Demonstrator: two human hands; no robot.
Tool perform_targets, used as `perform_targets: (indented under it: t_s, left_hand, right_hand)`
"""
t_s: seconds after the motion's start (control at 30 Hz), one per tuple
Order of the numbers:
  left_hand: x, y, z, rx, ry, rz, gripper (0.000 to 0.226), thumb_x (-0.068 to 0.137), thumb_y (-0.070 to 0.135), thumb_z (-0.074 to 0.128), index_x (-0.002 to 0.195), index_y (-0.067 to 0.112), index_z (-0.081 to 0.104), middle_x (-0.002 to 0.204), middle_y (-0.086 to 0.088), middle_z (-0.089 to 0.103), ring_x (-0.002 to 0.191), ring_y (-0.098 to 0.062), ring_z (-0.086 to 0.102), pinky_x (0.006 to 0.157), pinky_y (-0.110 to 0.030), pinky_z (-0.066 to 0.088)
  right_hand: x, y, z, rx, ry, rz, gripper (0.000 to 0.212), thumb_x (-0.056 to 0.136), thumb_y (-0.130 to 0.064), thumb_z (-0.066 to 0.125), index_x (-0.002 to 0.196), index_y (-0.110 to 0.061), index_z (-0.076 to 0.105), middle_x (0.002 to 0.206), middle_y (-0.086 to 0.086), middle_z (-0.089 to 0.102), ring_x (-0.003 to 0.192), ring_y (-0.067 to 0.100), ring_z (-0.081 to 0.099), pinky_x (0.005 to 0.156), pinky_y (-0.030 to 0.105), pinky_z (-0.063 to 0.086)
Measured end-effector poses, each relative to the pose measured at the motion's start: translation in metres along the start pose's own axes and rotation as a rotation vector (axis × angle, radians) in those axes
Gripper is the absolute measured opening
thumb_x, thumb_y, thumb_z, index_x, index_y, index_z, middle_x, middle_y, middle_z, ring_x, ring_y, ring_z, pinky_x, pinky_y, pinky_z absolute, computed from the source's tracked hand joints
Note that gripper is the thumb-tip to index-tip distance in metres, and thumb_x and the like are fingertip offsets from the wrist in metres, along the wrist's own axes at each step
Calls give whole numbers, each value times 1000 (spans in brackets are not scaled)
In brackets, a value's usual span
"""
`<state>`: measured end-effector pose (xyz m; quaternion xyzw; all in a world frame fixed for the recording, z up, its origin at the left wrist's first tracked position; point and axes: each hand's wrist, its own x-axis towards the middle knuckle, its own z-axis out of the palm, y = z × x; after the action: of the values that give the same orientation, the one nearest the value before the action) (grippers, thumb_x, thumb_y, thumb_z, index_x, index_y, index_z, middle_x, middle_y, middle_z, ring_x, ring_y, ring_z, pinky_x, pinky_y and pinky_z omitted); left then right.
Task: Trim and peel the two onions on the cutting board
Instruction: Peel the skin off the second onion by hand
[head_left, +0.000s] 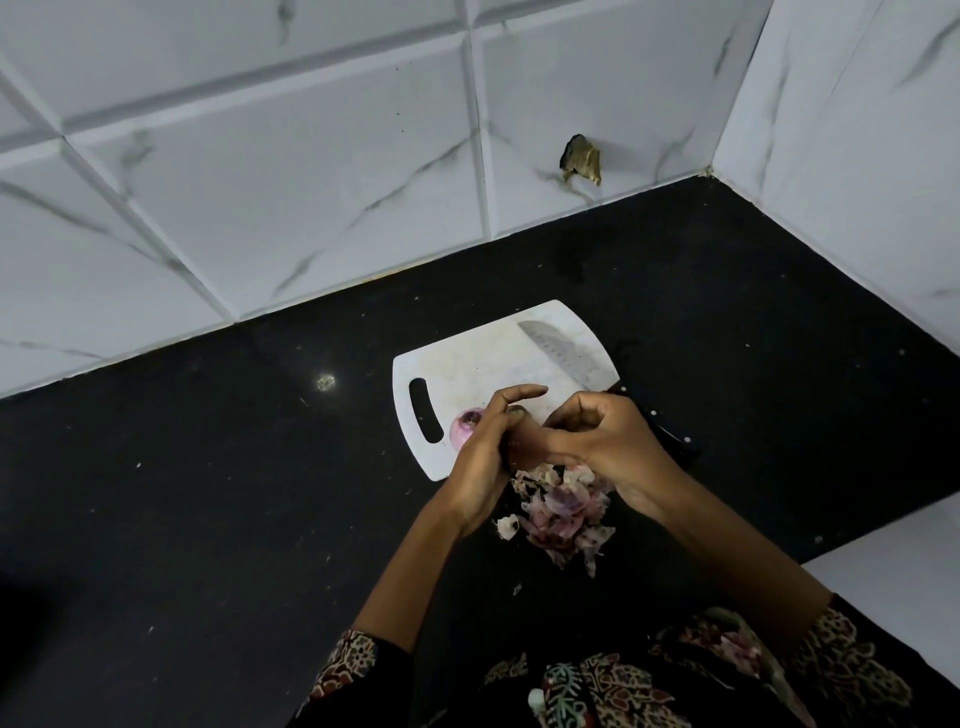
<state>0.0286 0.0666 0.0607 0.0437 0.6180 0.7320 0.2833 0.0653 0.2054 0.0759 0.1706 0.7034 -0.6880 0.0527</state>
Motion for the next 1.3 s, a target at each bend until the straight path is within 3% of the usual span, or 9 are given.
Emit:
perform_targets:
  t_s: [0.1,0.23,0.4,0.57,0.8,1.0,1.1,1.2,1.3]
  left_hand:
    - [-1,6,4,-8,33,-16,35,103,14,28,121,17,57,81,-6,46,83,-26,48,78,-39,45]
    - [3,11,3,164,86,3,35,104,24,26,119,24,57,93,-6,52,80,-14,56,67,-26,52]
    - [0,8,5,325,91,-5,53,105,39,13,112,8,56,84,-9,64,59,-2,61,48,-14,44]
    - [-1,9,11,370,100,85,53,106,31,13,97,1,56,63,-7,51,49,0,51,50,-13,43]
    - [3,3,10,362,119,114,52,106,27,17,108,-10,52,69,-7,50,55,-1,49,54,-13,43]
    - [6,-2,8,349,128,59,53,105,37,15,103,12,62,86,-2,65,75,-7,62,65,-17,49]
    - [5,-2,8,323,165,92,50,106,31,16,98,11,62,84,2,65,77,1,64,69,-12,48]
    - [6,-4,5,323,164,92,53,106,32,17,106,-1,57,83,-5,64,78,-5,63,68,-13,50]
    - [5,-3,6,314,148,80,54,106,31,16,102,-5,57,76,-11,62,74,-15,62,64,-16,50]
  right_hand:
    - [-1,3,4,-44,79,-70,13,70,7,70,75,-4,67,73,14,70,67,22,66,63,31,55]
    - [-3,6,9,-22,118,-102,11,75,0,69,80,-9,70,78,9,72,76,21,71,71,36,58]
    - [-4,-7,4,-72,32,-136,17,76,-17,78,89,-9,71,83,2,73,78,12,71,72,27,58]
    - [-5,-5,4,-144,22,-134,22,71,-14,79,88,-10,66,83,4,73,79,16,71,76,37,59]
    - [-2,-6,6,-190,53,-176,16,71,-9,77,83,-8,68,77,4,73,74,15,71,72,35,60]
    - [5,5,3,-316,204,-266,19,74,4,64,73,-15,67,67,-4,70,63,7,67,62,25,57]
    - [4,3,4,-246,106,-265,12,78,-6,69,84,-15,70,78,-4,72,73,5,69,67,19,56]
    - [0,4,7,-186,-46,-245,23,78,-12,75,100,-14,68,95,0,72,86,9,70,74,23,58]
    - [0,4,6,-218,-49,-243,23,76,-5,73,96,-13,68,89,2,72,80,11,71,71,25,57]
